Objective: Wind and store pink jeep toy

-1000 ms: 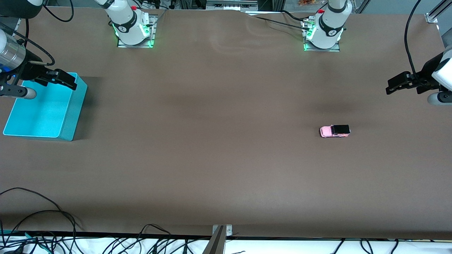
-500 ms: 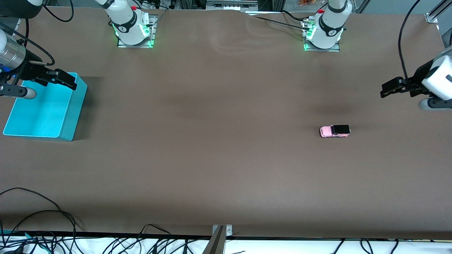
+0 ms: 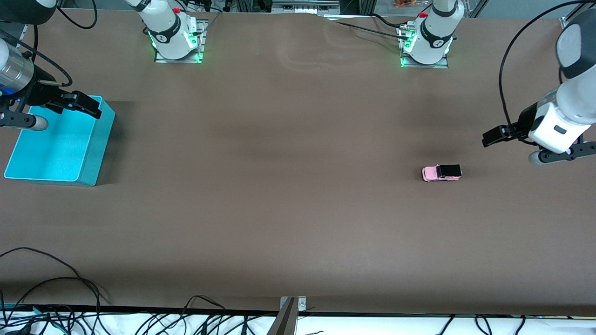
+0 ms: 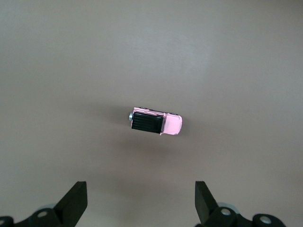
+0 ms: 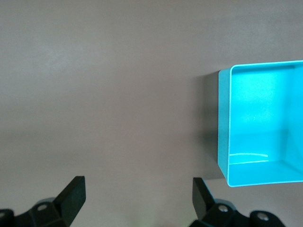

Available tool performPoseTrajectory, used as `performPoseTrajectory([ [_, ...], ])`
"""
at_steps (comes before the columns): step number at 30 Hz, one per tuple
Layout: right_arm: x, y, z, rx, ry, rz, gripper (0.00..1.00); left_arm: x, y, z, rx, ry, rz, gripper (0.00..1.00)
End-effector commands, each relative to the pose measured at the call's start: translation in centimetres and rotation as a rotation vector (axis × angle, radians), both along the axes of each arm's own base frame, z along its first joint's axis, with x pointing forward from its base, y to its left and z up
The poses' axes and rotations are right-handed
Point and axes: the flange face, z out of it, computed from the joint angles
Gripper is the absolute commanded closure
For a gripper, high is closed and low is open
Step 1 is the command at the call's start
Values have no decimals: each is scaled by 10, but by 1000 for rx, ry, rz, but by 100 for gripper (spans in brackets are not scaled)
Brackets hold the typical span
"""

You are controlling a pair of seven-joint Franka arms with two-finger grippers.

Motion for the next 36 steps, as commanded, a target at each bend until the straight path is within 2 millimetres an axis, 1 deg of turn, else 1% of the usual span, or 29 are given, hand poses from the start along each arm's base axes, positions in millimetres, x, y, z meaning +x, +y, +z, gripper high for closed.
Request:
performPoseTrajectory([
  [1,1,0,6,2,-5,12,0,-3,4,-15,50,-20,79,0],
  [3,1,0,6,2,-5,12,0,-2,3,-25,52,-16,101,0],
  [6,1,0,6,2,-3,12,0,0,1,-35,55,-14,139,0],
  [10,2,0,5,2,-2,12,0,5,2,-52,71,7,274,0],
  [17,1,0,6,2,-5,12,0,10,-3,-82,72,17,384,0],
  [20,2,0,5,2,-3,12,0,10,-2,-92,69,7,431,0],
  [22,2,-1,5,2,-3,11,0,8,0,-103,75,18,465,2],
  [25,1,0,6,1,-5,11,0,9,2,-118,76,11,506,2],
  [30,2,0,5,2,-3,12,0,10,2,-140,74,-39,658,2],
  [36,2,0,5,2,-3,12,0,11,4,-163,89,-23,790,2],
])
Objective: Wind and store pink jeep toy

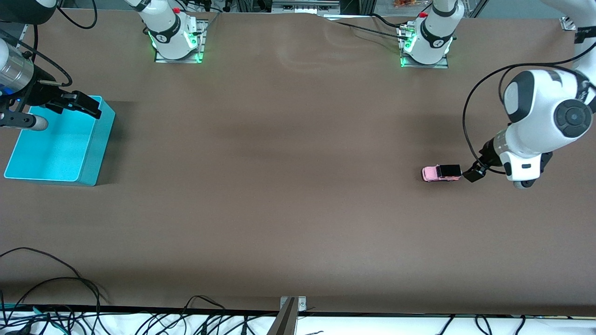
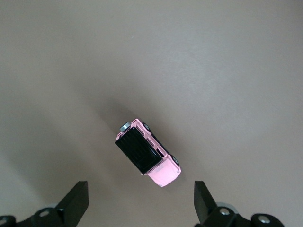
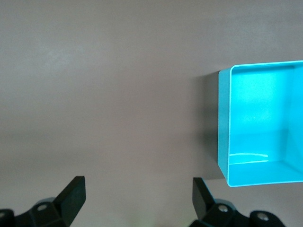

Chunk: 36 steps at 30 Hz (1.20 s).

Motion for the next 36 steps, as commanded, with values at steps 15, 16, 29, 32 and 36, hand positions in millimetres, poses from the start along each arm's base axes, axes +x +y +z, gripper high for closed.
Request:
performPoseTrajectory([
  [15,2,0,5,1,-4,11,0,-17,14,-76,-67,-19,492,4],
  [16,2,0,5,1,-3,11,0,-18,14,-78,-65,-17,508,4],
  [29,2,0,5,2,-3,12,0,-29,-3,-126,-13,22,589,3],
  [32,2,0,5,2,-3,12,0,-29,-5,-129,58,9,619,3],
  [36,2,-1,5,2,-3,10,0,-27,-5,-129,82,-3,662,3],
])
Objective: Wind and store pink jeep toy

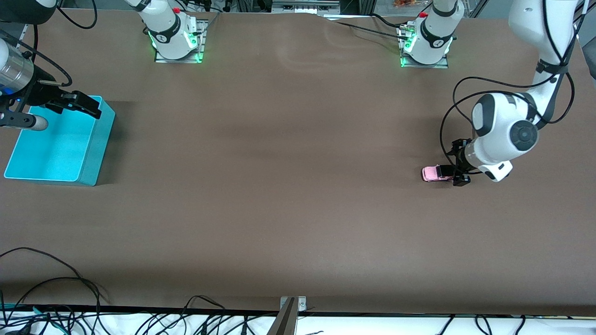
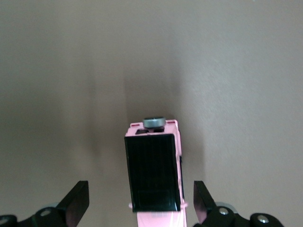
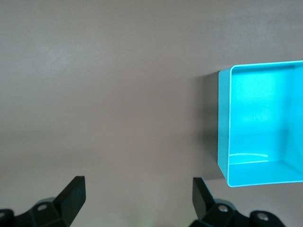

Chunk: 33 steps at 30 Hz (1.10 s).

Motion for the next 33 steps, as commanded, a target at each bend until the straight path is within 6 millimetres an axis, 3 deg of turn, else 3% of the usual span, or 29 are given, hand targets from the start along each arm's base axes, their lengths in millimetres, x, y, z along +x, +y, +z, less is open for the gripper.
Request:
performPoseTrajectory([
  [1,2,-1,5,1,-1,10,0,3,-3,-1,43,-14,50,3],
  [20,1,0,5,1,-1,10,0,6,-5,-18,37,-44,54,9],
  [22,1,0,5,1,-1,12,0,5,-5,-20,38,-40,50,16],
  [23,1,0,5,1,-1,10,0,5,-7,-23,39,-42,46,28],
  [27,1,0,5,1,-1,12,0,5,-7,-23,39,-46,46,35],
  [30,2,-1,5,1,-3,9,0,4,-8,-24,38,-45,44,53],
  [33,2,0,4,1,0,10,0,4,-9,-25,41,-42,35,77],
])
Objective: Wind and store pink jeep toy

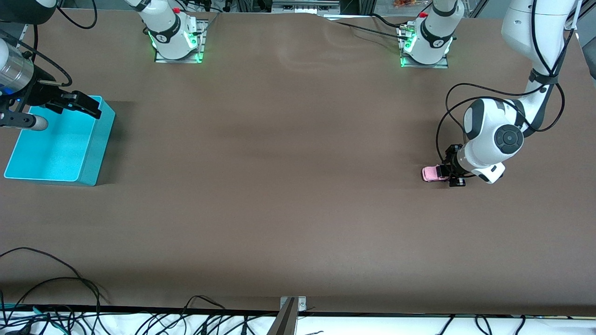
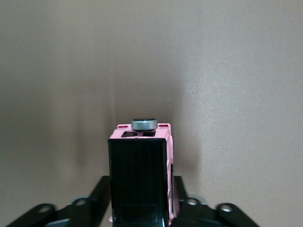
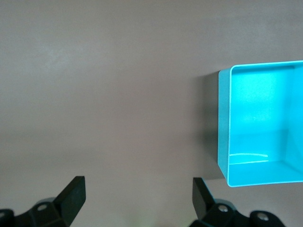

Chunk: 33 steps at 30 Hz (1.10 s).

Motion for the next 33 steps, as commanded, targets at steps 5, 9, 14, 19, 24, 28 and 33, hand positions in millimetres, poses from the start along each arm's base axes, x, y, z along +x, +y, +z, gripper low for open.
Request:
performPoseTrajectory([
  [5,2,0,5,2,-2,12,0,0,-5,-8,30,-1,-32,88],
  [9,2,-1,5,1,-1,9,0,0,-5,-11,30,4,-35,97],
  [14,2,-1,5,1,-3,9,0,1,-4,-20,29,-14,-41,97],
  [19,2,-1,5,1,-1,9,0,1,4,-25,28,-20,-33,97],
  [24,1,0,5,1,-1,10,0,1,19,-21,44,-26,-33,97],
  [28,2,-1,5,1,-1,9,0,1,29,-21,45,-26,-19,97],
  [33,2,-1,5,1,-1,9,0,-1,46,-22,59,-23,-14,97],
])
